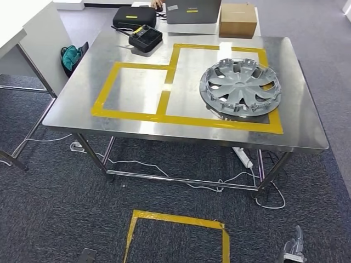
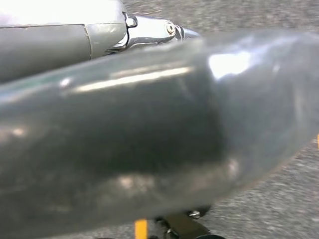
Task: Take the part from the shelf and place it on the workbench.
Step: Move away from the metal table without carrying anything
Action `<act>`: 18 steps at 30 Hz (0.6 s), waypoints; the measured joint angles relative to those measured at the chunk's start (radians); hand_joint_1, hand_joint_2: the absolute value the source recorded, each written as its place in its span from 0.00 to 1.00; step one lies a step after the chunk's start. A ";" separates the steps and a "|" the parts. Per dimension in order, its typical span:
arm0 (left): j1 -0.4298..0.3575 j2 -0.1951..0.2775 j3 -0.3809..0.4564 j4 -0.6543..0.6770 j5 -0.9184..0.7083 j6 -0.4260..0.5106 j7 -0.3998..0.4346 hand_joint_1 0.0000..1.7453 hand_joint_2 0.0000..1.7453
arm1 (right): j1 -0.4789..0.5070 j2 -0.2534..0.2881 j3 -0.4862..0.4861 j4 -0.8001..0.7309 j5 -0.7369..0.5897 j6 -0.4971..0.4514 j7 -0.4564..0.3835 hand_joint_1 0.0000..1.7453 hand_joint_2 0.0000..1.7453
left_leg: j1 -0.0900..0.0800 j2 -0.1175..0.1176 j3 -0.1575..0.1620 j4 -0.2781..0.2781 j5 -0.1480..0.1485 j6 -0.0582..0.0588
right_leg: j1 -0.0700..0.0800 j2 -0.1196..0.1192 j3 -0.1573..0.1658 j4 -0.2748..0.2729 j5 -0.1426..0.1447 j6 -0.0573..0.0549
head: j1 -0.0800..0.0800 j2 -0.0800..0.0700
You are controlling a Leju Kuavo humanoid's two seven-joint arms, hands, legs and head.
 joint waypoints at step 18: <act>0.017 -0.020 0.019 0.000 -0.018 -0.060 -0.057 0.00 0.00 | -0.125 0.012 -0.217 0.317 -0.062 0.058 0.012 0.00 0.00 | -0.006 -0.039 0.211 -0.306 0.095 0.063 | -0.011 0.039 -0.138 0.241 -0.042 0.056 | -0.001 0.000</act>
